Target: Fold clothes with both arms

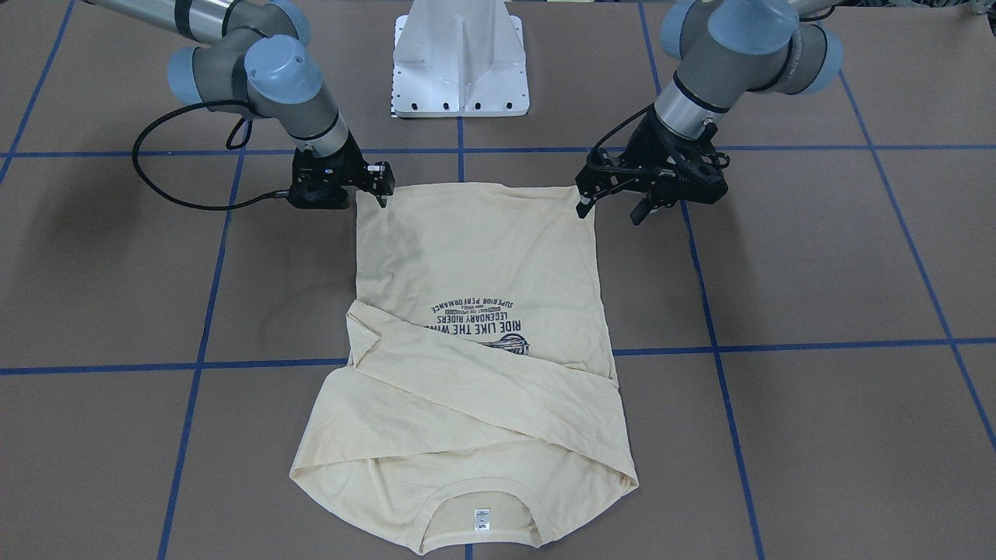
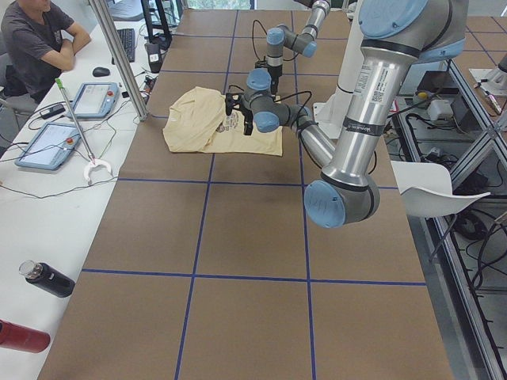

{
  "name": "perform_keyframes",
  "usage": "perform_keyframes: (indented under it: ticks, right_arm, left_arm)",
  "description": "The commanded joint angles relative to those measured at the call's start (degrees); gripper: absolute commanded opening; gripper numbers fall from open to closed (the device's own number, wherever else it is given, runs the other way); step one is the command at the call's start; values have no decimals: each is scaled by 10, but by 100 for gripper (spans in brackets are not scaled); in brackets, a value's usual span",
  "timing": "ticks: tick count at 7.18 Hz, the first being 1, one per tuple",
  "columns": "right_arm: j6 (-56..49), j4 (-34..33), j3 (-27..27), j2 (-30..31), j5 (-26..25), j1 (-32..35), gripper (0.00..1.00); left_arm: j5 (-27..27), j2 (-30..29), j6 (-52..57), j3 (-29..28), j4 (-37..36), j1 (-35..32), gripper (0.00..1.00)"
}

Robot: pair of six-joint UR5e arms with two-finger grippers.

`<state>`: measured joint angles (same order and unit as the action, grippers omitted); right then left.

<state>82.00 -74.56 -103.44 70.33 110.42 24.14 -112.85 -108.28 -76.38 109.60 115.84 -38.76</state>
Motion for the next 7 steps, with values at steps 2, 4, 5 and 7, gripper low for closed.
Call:
perform_keyframes:
  ticks: [2,4,5,7]
  right_arm:
    - [0,-1,3,1,3,0,63]
    - [0,-1,3,0,4,0,53]
    - [1,-1,3,1,5,-1,52]
    - [1,-1,3,0,5,-1,41]
  left_arm:
    - [1,-1,0,0,0,0,100]
    - [1,-1,-1,1,0,0,100]
    - [1,0,-1,2,0,0,100]
    - [1,0,-2,3,-1,0,100]
